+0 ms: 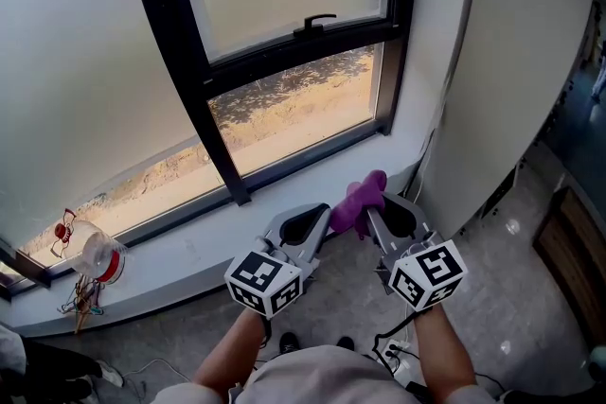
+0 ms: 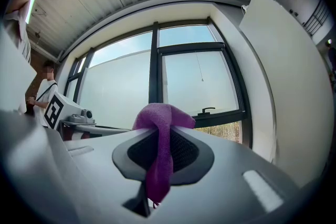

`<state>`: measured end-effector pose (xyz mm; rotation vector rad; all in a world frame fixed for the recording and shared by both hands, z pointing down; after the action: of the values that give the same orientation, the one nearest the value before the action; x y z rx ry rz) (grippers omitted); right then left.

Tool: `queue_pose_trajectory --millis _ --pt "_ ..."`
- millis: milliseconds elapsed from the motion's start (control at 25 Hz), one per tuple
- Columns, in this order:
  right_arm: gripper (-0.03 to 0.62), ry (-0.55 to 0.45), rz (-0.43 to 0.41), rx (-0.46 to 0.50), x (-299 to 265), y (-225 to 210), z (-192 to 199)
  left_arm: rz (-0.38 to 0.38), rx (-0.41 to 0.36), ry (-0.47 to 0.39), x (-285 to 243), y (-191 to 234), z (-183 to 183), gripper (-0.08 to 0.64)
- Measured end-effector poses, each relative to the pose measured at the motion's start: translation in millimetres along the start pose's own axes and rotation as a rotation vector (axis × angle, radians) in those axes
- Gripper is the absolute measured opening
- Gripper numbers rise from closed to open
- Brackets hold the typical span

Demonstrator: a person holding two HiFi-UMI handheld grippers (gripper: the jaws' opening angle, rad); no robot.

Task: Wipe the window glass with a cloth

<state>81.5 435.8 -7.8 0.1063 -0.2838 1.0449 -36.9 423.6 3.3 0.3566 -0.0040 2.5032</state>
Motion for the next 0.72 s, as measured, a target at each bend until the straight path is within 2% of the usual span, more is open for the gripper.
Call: queue_pose_trajectory --millis 400,720 --pt "0.066 -0.007 -0.012 -0.022 2.2 -19.4 1.4 -0.022 -0.012 0.012 -16.3 -2.0 6.7 0.000" --pt "0.066 0.001 -0.042 -0.093 8.9 -45.9 18.7 -0.073 -0.041 0.068 -27.9 -9.7 23.6 0.000"
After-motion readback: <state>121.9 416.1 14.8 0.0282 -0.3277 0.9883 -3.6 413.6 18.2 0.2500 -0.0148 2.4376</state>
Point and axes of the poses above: the fingertips, and each gripper's own axes: x backward along the fingers, y to its left, z out of its underside, the point moved 4 cm from there along x, backward along the fingers, and after that the axes turned 13 degrees about -y, right-handed, at the moved point
